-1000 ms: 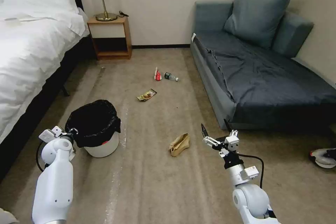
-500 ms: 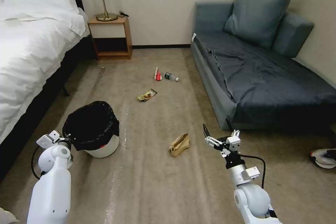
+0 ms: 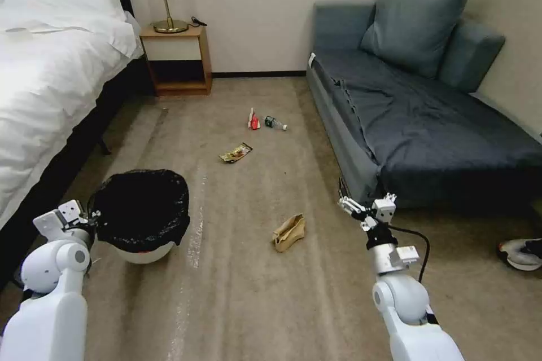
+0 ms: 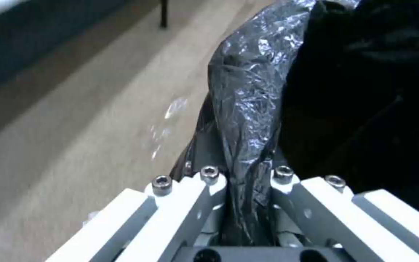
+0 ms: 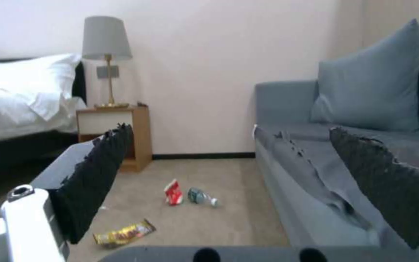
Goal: Pick up the trash bin, then pick up the garbage on the floor and place it into the trash bin.
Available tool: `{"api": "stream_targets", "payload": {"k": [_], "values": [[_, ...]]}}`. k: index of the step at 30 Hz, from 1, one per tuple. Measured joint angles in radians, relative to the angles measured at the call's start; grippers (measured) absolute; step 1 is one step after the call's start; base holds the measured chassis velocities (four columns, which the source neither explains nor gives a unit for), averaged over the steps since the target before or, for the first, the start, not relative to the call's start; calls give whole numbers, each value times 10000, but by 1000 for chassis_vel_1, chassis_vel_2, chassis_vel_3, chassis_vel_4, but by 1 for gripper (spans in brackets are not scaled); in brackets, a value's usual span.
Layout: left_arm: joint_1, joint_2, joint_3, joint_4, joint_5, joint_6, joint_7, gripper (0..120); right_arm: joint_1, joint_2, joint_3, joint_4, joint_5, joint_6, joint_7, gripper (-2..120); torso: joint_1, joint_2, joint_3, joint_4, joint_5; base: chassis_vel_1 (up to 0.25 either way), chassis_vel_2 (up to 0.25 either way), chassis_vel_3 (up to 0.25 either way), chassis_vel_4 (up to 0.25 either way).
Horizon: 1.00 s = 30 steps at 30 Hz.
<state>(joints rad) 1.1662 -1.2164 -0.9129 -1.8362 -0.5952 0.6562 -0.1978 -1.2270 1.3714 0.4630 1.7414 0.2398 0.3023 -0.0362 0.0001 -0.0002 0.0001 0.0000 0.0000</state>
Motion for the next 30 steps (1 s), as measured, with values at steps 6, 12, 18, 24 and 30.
{"api": "stream_targets", "payload": {"k": [6, 12, 18, 24, 30], "values": [[537, 93, -271, -936, 493, -367, 646, 4, 178, -86, -157, -8, 387, -15, -47, 100, 0, 0, 0, -1, 0, 0, 0, 0, 0], [1633, 49, -576, -1927, 392, -604, 739, 4, 246, -105, -211, -103, 685, 227, -137, 100, 0, 0, 0, 1, 1, 0, 0, 0, 0], [2343, -573, -801, -2423, 303, -1039, 390, 4, 181, -158, -146, -192, 558, 555, -377, 100, 0, 1, -1, 0, 1, 0, 0, 0, 0], [2625, -842, -1039, -2377, 289, -1488, 257, 4, -98, -151, -31, -291, 353, 726, -679, 100, 0, 2, -1, 0, 1, 0, 0, 0, 0], [2608, -928, -1045, -2408, 300, -1612, 243, 4, -250, -130, 11, -356, 209, 800, -968, 100, 0, 2, -1, 0, 0, 0, 0, 0, 0]]}}
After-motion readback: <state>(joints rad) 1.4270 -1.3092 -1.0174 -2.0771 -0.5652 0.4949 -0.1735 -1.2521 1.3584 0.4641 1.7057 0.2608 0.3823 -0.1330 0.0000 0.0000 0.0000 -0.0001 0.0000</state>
